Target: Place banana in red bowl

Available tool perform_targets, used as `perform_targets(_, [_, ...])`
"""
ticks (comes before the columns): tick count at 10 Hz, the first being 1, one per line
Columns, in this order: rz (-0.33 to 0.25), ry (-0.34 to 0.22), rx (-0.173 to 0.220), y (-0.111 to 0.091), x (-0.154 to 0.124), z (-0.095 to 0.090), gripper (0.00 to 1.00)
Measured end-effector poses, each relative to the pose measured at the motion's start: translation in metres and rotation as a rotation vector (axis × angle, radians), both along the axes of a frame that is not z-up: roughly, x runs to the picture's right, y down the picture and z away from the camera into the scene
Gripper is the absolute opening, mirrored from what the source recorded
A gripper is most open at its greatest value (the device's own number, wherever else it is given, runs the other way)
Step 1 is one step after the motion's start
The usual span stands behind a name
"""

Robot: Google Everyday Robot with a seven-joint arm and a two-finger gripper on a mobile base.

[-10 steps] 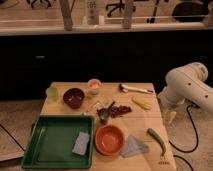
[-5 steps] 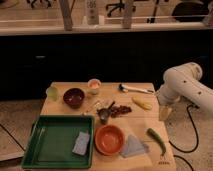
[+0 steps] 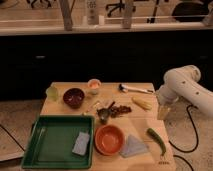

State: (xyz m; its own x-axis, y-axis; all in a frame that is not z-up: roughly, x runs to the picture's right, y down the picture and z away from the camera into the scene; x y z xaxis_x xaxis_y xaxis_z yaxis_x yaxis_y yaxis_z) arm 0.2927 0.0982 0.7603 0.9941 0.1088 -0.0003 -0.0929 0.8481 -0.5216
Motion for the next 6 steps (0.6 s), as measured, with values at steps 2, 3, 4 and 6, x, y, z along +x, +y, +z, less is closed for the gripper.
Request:
perform_targets(2, [0.013, -0.009, -0.002, 0.004, 0.003, 0.008, 0.80])
perform_targets(3, [0.023, -0.012, -0.003, 0.009, 0.007, 0.013, 0.80])
perform_targets(4, [0.028, -0.018, -0.004, 0.010, 0.009, 0.021, 0.80])
perform_targets(6, [0.037, -0.033, -0.007, 0.008, 0.009, 0.041, 0.80])
